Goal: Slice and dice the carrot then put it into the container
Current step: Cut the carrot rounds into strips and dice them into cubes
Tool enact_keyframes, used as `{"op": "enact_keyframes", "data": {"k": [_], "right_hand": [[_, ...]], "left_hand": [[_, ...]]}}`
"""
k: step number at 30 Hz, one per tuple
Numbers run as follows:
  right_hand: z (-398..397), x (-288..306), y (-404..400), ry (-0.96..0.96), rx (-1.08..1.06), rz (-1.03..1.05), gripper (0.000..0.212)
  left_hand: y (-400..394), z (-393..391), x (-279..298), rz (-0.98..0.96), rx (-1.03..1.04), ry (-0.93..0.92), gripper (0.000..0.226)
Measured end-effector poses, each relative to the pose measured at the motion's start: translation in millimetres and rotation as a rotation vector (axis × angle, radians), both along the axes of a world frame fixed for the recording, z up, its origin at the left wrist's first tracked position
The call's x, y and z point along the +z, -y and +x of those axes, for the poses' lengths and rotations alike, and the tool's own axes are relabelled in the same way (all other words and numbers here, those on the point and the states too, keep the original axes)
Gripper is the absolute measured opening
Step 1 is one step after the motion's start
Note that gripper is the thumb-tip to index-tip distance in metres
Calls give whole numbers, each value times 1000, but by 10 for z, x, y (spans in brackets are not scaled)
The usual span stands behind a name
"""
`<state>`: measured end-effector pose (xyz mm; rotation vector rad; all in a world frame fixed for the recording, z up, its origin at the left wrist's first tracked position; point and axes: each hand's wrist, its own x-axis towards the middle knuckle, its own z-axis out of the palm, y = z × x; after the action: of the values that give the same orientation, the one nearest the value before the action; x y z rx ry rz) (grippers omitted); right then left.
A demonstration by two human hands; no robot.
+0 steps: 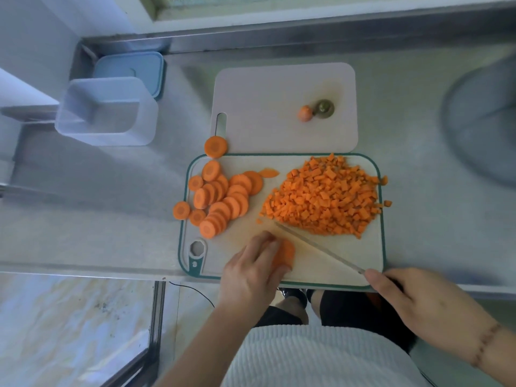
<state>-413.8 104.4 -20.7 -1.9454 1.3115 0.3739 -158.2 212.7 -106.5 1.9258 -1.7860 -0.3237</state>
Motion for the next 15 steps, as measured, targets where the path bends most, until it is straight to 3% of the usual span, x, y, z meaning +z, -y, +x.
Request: {"op": "enact_keyframes", "data": {"k": [7, 10, 15], "right_hand": [[220, -47, -91, -16, 100, -81, 85], [285, -17, -99, 7, 91, -57, 71], [279, 54, -144, 40, 76, -52, 69]], "left_hand": [[-14, -227, 18, -17, 213, -74, 33], [-24, -211, 21, -23, 196, -92, 35], [-54, -130, 27, -119, 81, 29, 27]]}}
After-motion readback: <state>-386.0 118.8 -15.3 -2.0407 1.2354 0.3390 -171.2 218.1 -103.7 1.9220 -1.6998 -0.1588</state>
